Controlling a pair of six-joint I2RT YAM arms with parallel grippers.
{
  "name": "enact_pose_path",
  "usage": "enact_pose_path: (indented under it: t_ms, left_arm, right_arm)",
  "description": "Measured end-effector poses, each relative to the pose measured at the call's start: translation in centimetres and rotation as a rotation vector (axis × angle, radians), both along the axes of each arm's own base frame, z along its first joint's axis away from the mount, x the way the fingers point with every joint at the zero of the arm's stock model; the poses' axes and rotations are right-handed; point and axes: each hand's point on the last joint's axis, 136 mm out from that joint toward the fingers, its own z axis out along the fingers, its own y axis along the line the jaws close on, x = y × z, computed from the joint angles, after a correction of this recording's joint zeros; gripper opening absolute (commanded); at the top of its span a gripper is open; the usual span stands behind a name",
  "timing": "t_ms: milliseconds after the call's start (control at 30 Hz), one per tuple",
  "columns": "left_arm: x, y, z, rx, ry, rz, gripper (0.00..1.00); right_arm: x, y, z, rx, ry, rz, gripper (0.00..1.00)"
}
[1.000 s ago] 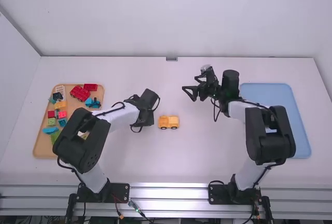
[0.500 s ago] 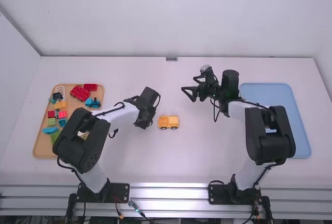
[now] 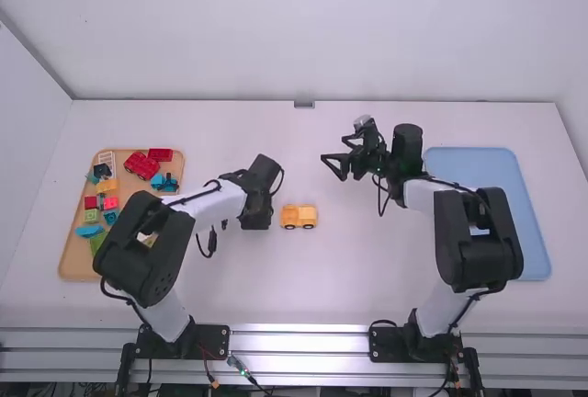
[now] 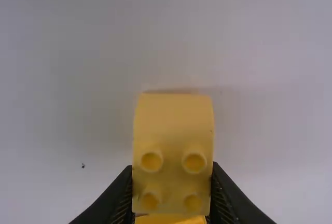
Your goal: Assemble lego blocks to make yellow taxi
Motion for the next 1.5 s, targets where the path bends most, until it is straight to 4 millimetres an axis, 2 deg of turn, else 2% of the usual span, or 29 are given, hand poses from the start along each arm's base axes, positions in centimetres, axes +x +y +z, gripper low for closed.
enact_pose_path:
  t_ms: [200,300,367,433,567,600,633,867,1000,1067,1133,1167,1200,1267,1333,1400,1500]
  left_arm:
    - [-0.1,0.2,0.0,0.008,0.005,0.016,0.03]
    - [-0.1,0.3,0.0,0.013,0.004,0.017,0.20]
    - [-0.1,0.4,0.0,0.016,0.002,0.017,0.40]
    - [-0.1,0.4,-0.1,0.019,0.002,0.019,0.49]
    - [-0.1,0.4,-0.1,0.020,0.005,0.019,0.74]
    - [-0.1,0.4,-0.1,0.020,0.004,0.019,0.81]
    - [-0.1,0.4,-0.1,0.019,0.005,0.019,0.99]
    - [0.0,0.7,-0.1,0.035,-0.003,0.015,0.99]
    - [-0.7,1.5,0.2,0.102,0.036,-0.056,0.99]
    - [-0.6,1.6,1.3,0.137,0.050,-0.152,0.99]
    - [0.4,1.3,3.6,0.176,0.019,-0.299,0.99]
    - [1.7,0.8,6.0,0.212,-0.028,-0.447,0.99]
    - [2.1,0.7,6.7,0.224,-0.043,-0.489,0.99]
    - [4.5,-0.3,11.4,0.311,-0.158,-0.783,0.99]
    - [5.7,-1.0,13.7,0.365,-0.227,-0.929,0.99]
    - [7.5,-1.9,17.2,0.475,-0.342,-1.172,0.99]
    - [8.0,-2.2,18.4,0.572,-0.376,-1.370,0.99]
  right_arm:
    - [0.0,0.0,0.0,0.000,0.001,-0.001,0.99]
    - [-0.1,0.0,-0.3,-0.002,0.016,0.000,0.99]
    - [-0.2,0.0,-0.4,-0.003,0.025,0.000,0.99]
    - [-0.3,0.0,-0.5,-0.004,0.032,0.001,0.99]
    - [-0.3,0.0,-0.5,-0.004,0.033,0.000,0.99]
    - [-0.3,0.0,-0.5,-0.004,0.033,0.000,0.99]
    - [-0.3,0.0,-0.5,-0.004,0.033,0.000,0.99]
    - [-0.3,-0.1,-0.5,-0.004,0.033,-0.001,0.99]
    - [-0.3,-0.1,-0.5,-0.004,0.033,-0.001,0.99]
    - [-0.3,0.0,-0.6,-0.004,0.033,0.000,0.99]
    - [-0.3,0.0,-0.5,-0.004,0.033,0.000,0.99]
    - [-0.3,-0.1,-0.5,-0.004,0.033,-0.001,0.99]
    - [-0.2,-0.1,-0.5,-0.004,0.033,-0.002,0.99]
    - [-0.2,-0.2,-0.5,-0.005,0.032,-0.005,0.99]
    - [-0.1,-0.2,-0.6,-0.008,0.031,-0.010,0.99]
    - [0.0,-0.3,-0.6,-0.011,0.028,-0.016,0.99]
    - [0.1,-0.3,-0.6,-0.012,0.028,-0.020,0.99]
